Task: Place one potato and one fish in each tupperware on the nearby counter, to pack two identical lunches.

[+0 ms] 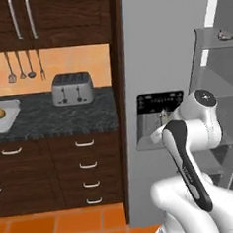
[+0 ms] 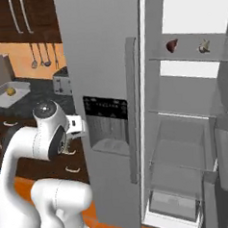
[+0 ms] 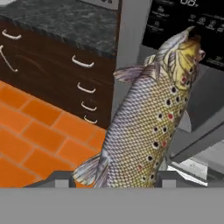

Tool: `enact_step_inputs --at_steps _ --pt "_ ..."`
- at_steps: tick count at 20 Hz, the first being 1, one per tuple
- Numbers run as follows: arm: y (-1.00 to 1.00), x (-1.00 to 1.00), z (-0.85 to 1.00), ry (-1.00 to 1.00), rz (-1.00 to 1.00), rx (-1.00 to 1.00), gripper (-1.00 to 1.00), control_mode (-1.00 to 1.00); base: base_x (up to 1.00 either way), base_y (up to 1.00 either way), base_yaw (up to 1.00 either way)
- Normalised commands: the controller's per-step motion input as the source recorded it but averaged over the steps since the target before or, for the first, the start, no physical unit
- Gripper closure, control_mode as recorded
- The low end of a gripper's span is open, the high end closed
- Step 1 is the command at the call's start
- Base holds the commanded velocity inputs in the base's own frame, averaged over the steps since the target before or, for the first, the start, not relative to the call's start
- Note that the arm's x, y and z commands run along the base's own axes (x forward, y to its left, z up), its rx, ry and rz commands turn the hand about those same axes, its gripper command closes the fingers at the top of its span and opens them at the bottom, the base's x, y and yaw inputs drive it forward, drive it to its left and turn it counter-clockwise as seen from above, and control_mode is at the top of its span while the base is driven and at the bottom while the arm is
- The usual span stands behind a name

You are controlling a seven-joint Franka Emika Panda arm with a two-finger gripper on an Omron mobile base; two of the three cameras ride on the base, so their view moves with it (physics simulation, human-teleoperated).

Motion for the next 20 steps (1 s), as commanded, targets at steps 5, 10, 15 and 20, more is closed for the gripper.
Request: enact_step_inputs --at_steps 5,10,15,20 --pt "0.00 0.00 0.00 0.00 0.00 0.00 1.00 1.00 0.22 1.00 0.35" --pt "0.00 0.00 0.00 0.00 0.00 0.00 1.00 1.00 0.87 1.00 0.17" --pt "0.00 0.00 0.00 0.00 0.00 0.00 1.00 1.00 1.00 1.00 0.02" --pt "0.00 0.00 0.00 0.00 0.00 0.00 1.00 1.00 1.00 1.00 -0.05"
